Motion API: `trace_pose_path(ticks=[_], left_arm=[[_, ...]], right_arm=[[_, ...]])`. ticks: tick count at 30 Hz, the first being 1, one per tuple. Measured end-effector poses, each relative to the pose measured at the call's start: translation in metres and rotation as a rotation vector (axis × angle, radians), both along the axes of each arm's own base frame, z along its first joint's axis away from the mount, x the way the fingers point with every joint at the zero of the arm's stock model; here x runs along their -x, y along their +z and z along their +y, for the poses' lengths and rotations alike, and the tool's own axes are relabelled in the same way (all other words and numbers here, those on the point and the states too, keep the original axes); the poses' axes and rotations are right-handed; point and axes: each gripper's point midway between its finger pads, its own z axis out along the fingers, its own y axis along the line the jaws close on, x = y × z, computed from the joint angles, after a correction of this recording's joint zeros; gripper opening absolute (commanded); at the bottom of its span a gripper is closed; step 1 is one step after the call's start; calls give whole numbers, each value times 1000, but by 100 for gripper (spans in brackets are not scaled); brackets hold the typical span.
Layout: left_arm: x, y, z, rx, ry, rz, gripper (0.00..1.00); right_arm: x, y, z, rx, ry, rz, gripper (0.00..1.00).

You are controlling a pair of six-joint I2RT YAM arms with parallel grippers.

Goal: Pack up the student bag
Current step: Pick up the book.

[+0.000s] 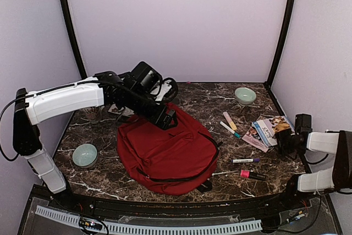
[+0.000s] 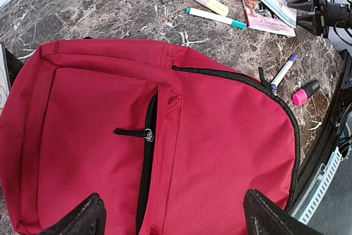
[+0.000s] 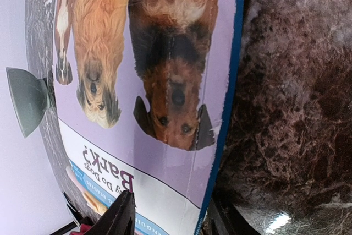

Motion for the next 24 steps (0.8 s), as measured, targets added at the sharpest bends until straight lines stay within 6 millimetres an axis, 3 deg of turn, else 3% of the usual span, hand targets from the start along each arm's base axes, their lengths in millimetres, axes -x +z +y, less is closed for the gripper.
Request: trace_pose_path(ticks=[8, 19, 24], left_arm=[[0, -1, 0, -3, -6, -4, 89], [5, -12, 4, -26, -19, 12, 88], [6, -12, 3, -24, -32, 14, 88]], right_arm=[[2, -2, 1, 4, -2, -40, 38], [4, -8, 3, 0, -6, -84, 2], [2, -2, 1, 15, -1, -117, 0]])
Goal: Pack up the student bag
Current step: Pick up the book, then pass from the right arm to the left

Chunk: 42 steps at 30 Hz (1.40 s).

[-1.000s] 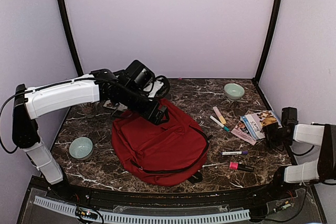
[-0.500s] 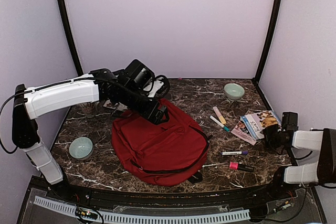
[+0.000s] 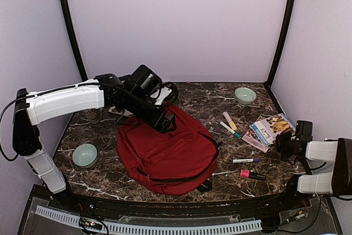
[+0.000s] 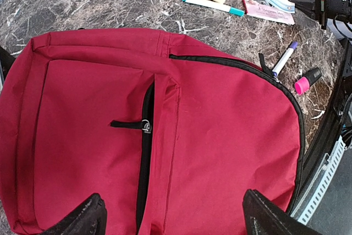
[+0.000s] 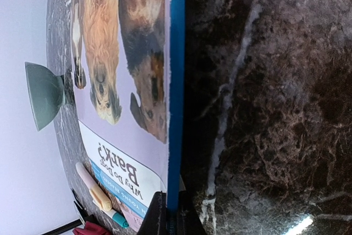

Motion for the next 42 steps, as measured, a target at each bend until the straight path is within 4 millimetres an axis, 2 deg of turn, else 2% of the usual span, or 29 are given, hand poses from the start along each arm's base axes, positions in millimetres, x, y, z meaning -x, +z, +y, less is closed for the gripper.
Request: trace_pose_path(ticks=[8, 14, 25, 29, 32, 36, 39, 42], left_arm=[[3, 0, -3, 10, -20, 13, 87], [5, -2, -5, 14, -29, 24, 85], [9, -2, -8, 28, -50, 38, 83], [10, 0, -11, 42, -61, 43, 84], [10, 3, -14, 60, -70, 42, 84], [9, 9, -17, 78, -76, 33, 84], [5, 26, -20, 99, -79, 12, 84], [-3, 56, -23, 142, -83, -30, 84]], right_arm=[[0, 10, 0, 48, 45, -26, 0], [-2, 25, 5, 73, 100, -65, 0], [1, 36, 22, 9, 164, -101, 0], [2, 47, 29, -24, 183, -125, 0], [-2, 64, 32, -40, 191, -167, 0], [-12, 96, 33, -45, 205, -239, 0], [-22, 123, 35, -44, 222, -297, 0], [-35, 151, 40, -52, 254, -362, 0]])
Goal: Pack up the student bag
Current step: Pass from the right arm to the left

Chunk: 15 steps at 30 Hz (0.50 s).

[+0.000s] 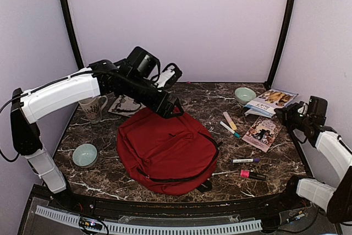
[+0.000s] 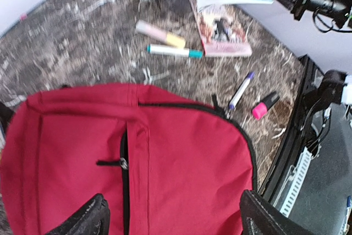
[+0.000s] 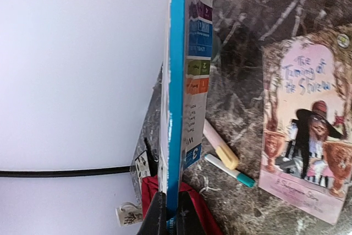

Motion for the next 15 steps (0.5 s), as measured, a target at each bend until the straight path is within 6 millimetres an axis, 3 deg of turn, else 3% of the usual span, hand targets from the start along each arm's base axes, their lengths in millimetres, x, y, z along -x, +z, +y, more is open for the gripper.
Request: trace_pose_path(ticks=[3, 6, 11, 15], left_arm=[[-14, 38, 2, 58, 11, -50, 84], [-29, 62, 12, 109, 31, -70, 84], [-46, 71, 32, 196, 59, 1, 85], [-50, 87, 38, 344, 36, 87, 87]], right_arm=[[-15, 33, 17, 7, 67, -79, 0], [-33, 73, 47, 32, 179, -179, 0], [-46, 137, 110, 113, 389, -374, 0], [-42, 168, 163, 199, 574, -503, 0]])
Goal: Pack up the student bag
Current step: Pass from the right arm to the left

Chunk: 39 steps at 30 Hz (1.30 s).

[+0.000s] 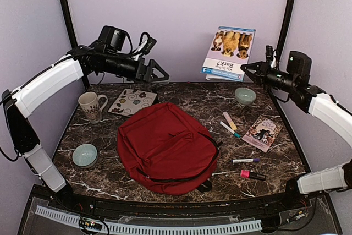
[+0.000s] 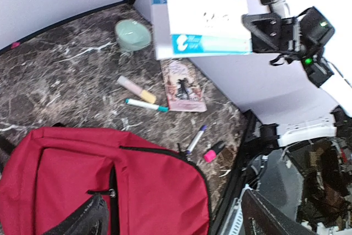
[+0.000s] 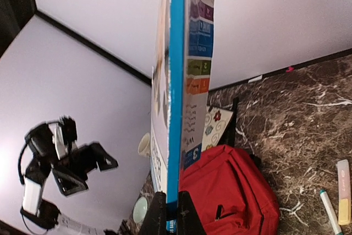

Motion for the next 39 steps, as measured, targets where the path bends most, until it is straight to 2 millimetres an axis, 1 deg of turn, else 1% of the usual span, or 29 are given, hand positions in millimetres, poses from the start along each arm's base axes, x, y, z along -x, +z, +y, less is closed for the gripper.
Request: trace_pose_path(ticks=[2, 5, 7, 9, 10, 12, 15, 16, 18, 19, 21, 24, 26, 28, 29, 31, 35, 39], left_arm=[[3, 13, 1, 79, -44, 18, 89], [6, 31, 3, 144, -92, -4, 88], [11, 38, 3, 164, -120, -21, 87], [14, 40, 3, 168, -138, -33, 84], [15, 38, 3, 165, -143, -39, 80], [16, 29, 5, 149, -145, -53, 78], [21, -4, 20, 75, -98, -80, 78], [25, -17, 28, 47, -77, -103, 79], [37, -35, 45, 13, -52, -155, 79], [44, -38, 51, 7, -49, -182, 79], [60, -39, 61, 17, -61, -256, 78], [79, -32, 70, 44, -90, -364, 76], [85, -27, 72, 56, -115, -415, 75], [85, -24, 70, 63, -135, -448, 74], [85, -24, 69, 62, -144, -460, 74], [83, -26, 67, 53, -159, -474, 73], [79, -31, 61, 25, -206, -486, 72], [85, -33, 58, 31, -261, -491, 72]], right_arm=[[3, 4, 21, 60, 71, -44, 0], [7, 4, 54, 183, 181, -99, 0], [13, -3, 75, 273, 252, -128, 0], [23, -19, 96, 365, 321, -138, 0], [28, -28, 104, 403, 353, -138, 0], [41, -52, 119, 493, 420, -128, 0], [65, -91, 137, 625, 530, -103, 0], [73, -102, 141, 663, 562, -97, 0], [87, -120, 147, 730, 624, -93, 0], [92, -126, 149, 752, 644, -96, 0], [103, -133, 154, 798, 691, -127, 0], [115, -134, 162, 859, 746, -227, 0], [126, -135, 170, 898, 794, -306, 0], [132, -136, 174, 924, 826, -365, 0], [138, -136, 178, 930, 848, -389, 0], [143, -137, 181, 948, 867, -424, 0], [145, -138, 187, 980, 878, -488, 0], [138, -135, 189, 1001, 849, -528, 0]])
